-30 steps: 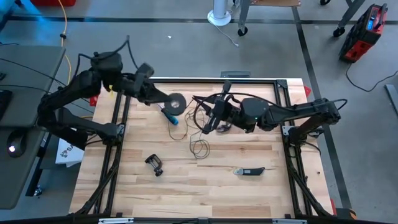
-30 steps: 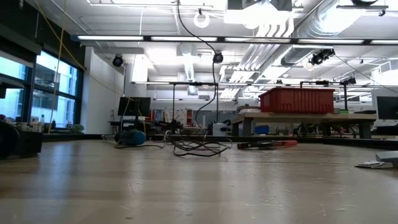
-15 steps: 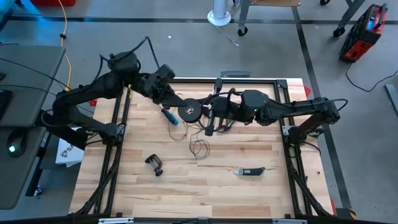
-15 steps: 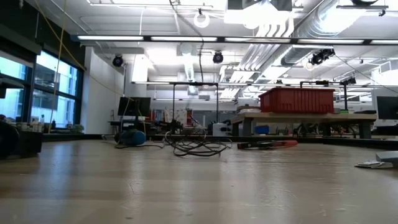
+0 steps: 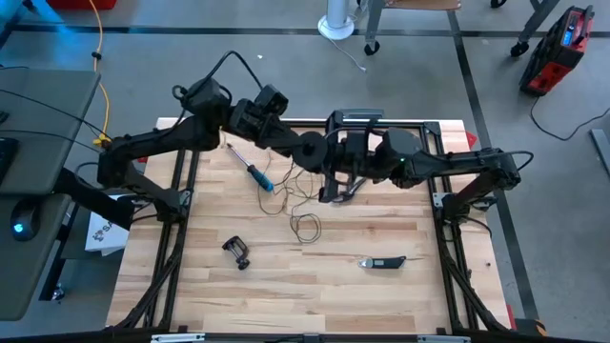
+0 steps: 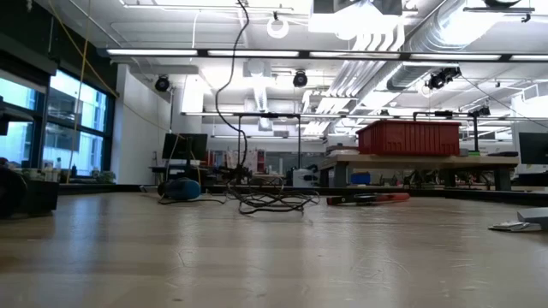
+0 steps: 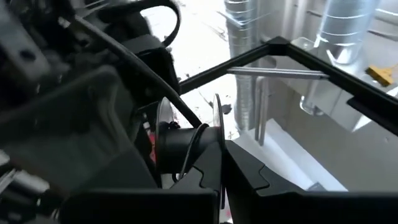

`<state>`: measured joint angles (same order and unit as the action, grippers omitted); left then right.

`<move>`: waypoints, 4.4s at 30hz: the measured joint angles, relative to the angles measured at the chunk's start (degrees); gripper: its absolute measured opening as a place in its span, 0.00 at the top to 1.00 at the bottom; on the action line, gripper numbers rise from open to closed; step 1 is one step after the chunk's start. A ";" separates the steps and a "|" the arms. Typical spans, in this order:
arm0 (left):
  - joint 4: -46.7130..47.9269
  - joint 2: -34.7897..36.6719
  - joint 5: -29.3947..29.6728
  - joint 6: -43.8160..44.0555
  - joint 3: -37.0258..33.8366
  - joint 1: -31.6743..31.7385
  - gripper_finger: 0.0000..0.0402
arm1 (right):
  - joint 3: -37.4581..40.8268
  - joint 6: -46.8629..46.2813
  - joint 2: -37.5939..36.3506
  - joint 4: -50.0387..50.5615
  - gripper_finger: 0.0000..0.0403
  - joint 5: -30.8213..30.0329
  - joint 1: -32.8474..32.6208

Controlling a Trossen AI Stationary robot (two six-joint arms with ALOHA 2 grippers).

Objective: Coil cords
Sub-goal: Coil the black wire onto the black spool

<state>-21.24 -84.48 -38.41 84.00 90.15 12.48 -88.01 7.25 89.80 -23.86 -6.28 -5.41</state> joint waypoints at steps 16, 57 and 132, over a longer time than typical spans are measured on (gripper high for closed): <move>-4.86 1.19 -0.93 -7.29 -0.13 11.17 1.00 | -0.17 -5.81 -0.18 1.53 0.98 -1.04 -0.17; -0.20 9.76 1.78 -18.72 -0.02 17.83 1.00 | 0.00 -6.42 1.70 12.00 0.56 -10.20 5.97; 3.96 9.37 -0.12 -24.71 -0.02 19.77 1.00 | -0.02 -21.64 5.90 9.60 0.71 6.51 11.81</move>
<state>-17.28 -75.11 -38.53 59.29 90.13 32.25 -88.03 -14.40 95.70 -14.26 0.24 6.39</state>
